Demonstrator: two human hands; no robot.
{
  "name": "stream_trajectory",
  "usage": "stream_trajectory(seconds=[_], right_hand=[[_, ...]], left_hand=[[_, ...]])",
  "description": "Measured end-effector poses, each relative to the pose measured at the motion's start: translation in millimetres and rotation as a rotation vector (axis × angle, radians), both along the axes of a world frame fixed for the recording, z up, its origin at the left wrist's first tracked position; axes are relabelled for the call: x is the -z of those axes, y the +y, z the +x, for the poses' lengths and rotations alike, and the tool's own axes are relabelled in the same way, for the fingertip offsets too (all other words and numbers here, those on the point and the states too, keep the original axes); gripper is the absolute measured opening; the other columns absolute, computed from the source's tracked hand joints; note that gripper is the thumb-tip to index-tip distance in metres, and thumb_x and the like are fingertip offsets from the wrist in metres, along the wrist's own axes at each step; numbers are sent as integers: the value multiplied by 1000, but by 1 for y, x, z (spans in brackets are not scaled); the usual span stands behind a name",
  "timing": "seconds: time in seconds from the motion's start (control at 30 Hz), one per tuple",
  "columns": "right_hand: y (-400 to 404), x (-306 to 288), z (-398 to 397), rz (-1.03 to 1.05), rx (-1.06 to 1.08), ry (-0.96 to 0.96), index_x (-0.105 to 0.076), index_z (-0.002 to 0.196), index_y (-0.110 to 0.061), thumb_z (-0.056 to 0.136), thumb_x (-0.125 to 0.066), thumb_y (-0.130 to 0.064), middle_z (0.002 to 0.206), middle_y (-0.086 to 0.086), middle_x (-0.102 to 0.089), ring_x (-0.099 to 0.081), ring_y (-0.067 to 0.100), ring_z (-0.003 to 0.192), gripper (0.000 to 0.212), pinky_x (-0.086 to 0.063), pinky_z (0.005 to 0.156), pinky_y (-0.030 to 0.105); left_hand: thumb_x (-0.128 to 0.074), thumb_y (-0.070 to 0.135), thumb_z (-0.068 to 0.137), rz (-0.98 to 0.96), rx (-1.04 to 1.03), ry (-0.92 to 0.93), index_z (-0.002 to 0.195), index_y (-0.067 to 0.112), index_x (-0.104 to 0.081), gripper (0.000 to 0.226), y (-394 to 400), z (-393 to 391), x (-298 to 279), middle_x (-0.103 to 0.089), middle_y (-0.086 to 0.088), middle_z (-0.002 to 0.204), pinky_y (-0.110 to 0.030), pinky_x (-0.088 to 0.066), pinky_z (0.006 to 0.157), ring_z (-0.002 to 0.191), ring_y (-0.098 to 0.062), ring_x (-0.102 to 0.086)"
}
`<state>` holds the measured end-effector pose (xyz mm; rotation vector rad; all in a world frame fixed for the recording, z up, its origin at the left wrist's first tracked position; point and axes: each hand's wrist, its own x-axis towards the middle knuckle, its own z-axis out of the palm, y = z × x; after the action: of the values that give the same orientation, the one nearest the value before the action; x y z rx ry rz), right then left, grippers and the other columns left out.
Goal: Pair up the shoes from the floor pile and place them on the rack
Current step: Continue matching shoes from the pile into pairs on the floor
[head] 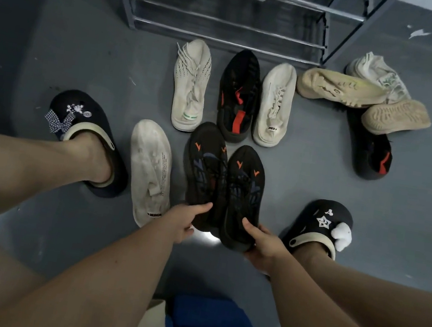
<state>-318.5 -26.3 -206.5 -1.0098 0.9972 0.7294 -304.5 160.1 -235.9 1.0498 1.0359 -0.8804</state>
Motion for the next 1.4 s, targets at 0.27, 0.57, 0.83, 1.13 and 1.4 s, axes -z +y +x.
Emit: stream_trajectory(seconds=[0.27,0.57,0.83,1.13,1.4], right_hand=[[0,-36,13,73,68,16,-60,116,-3,90,-61,-19,107,15,-69,-68,26,90,31,-60,57,32],[1,-95,31,55,40,-79,-64,102,-6,84,-66,-26,100,10,-70,-73,21,71,27,-56,50,27],[-3,-172,70,-27,-105,-242,-64,113,-7,80,-69,-28,109,9,-69,-68,18,87,40,-57,56,27],[-15,-276,128,-127,-224,-504,-66,105,-12,91,-58,-24,100,4,-72,-67,14,86,20,-57,56,23],[-24,-288,171,-37,-109,-593,-64,117,-7,68,-69,-30,114,11,-70,-65,24,107,54,-54,75,33]], left_hand=[[-55,8,92,-268,-96,-133,125,1,-54,34,13,15,-37,-66,-13,109,-36,-51,78,93,-22,-63],[-44,20,98,-323,-49,-193,105,2,-61,26,17,23,-89,-75,-10,80,-31,-59,63,70,-21,-73],[-43,16,98,-337,13,-332,107,2,-61,24,44,58,-172,-74,-13,87,-33,-60,63,72,-23,-73],[-40,18,99,-351,5,-552,104,0,-60,27,56,117,-271,-74,-15,84,-31,-60,58,68,-24,-73],[-42,18,98,-314,102,-697,109,-1,-58,27,64,173,-334,-71,-14,91,-32,-60,64,70,-22,-73]])
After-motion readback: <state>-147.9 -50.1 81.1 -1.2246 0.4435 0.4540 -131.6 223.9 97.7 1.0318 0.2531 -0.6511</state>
